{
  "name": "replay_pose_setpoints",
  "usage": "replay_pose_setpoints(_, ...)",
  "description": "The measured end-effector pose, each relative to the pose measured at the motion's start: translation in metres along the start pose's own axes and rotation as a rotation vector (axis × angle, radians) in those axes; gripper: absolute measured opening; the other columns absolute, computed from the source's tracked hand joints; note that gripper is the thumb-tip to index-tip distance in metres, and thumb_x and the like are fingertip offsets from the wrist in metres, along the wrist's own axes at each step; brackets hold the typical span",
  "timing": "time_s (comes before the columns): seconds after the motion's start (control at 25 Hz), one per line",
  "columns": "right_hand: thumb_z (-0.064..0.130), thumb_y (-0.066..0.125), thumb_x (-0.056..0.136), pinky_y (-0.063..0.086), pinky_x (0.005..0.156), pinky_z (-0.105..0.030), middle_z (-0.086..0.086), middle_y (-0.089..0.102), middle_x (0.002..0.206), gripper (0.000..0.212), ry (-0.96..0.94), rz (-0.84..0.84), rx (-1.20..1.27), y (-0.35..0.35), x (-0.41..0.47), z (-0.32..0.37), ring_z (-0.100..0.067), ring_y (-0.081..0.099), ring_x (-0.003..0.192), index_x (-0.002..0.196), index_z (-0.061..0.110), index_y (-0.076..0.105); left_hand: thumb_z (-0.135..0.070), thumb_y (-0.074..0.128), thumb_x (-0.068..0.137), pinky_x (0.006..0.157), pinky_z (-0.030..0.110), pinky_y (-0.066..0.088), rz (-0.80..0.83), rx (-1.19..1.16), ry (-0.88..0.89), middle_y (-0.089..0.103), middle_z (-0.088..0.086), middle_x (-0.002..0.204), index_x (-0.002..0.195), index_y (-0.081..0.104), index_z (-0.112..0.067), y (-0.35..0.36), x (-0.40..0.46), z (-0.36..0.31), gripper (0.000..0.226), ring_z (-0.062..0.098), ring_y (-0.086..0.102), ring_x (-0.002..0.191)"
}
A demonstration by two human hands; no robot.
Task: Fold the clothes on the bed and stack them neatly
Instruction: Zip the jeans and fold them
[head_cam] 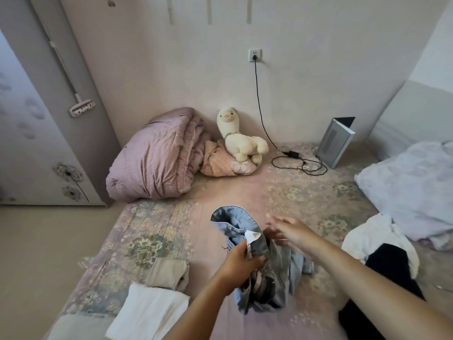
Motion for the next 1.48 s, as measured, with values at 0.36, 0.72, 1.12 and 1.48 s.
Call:
replay_pose_setpoints(0.36, 0.011, 0.075, 0.090, 0.032, 0.057, -0.030, -0.004, 0.045, 0.067, 0.036, -0.111, -0.206, -0.143, -0.005, 0.015, -0.010, -0.018, 0.044, 0.063, 0.070, 0.016, 0.045, 0.000, 0.072, 0.090, 0.082, 0.034, 0.053, -0.116, 0.045, 0.046, 0.071, 0.003, 0.089, 0.101, 0.071, -0.010, 0.002, -0.004, 0.004, 0.015, 0.016, 0.063, 0.085)
replay_pose_setpoints(0.72, -0.003, 0.068, 0.085, 0.054, 0.063, -0.050, -0.012, 0.052, 0.068, 0.030, -0.117, -0.649, -0.448, -0.124, -0.014, -0.010, -0.037, 0.060, 0.073, 0.070, 0.011, 0.046, 0.003, 0.057, 0.097, 0.051, 0.034, 0.057, -0.612, -0.203, -0.269, 0.061, 0.017, 0.080, 0.099, 0.064, -0.002, -0.090, 0.014, 0.027, 0.009, 0.029, 0.061, 0.064)
replay_pose_setpoints(1.12, -0.004, 0.043, 0.103, 0.046, 0.042, -0.028, -0.015, 0.060, 0.091, 0.014, 0.132, -0.390, -0.242, -0.171, -0.023, 0.018, -0.027, 0.066, 0.078, 0.092, -0.001, 0.052, 0.011, 0.043, 0.098, 0.047, 0.025, 0.056, -0.322, -0.065, -0.433, 0.071, 0.023, 0.083, 0.083, 0.060, 0.007, -0.138, 0.041, -0.038, 0.022, 0.024, 0.061, 0.066)
replay_pose_setpoints(1.48, 0.007, 0.058, 0.096, 0.049, 0.052, -0.031, -0.022, 0.059, 0.078, 0.021, 0.057, -0.455, -0.781, -0.171, -0.037, 0.039, -0.035, 0.066, 0.060, 0.077, 0.000, 0.055, -0.011, 0.077, 0.087, 0.058, 0.029, 0.053, -0.378, 0.564, -0.247, 0.063, 0.017, 0.071, 0.065, 0.055, -0.002, -0.132, 0.040, -0.081, 0.032, 0.025, 0.061, 0.061)
Point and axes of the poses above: each hand's wrist, its own x-axis towards the middle knuckle, its own y-axis out of the palm, z = x × y, the point moved 3 cm from there along x, towards the middle knuckle
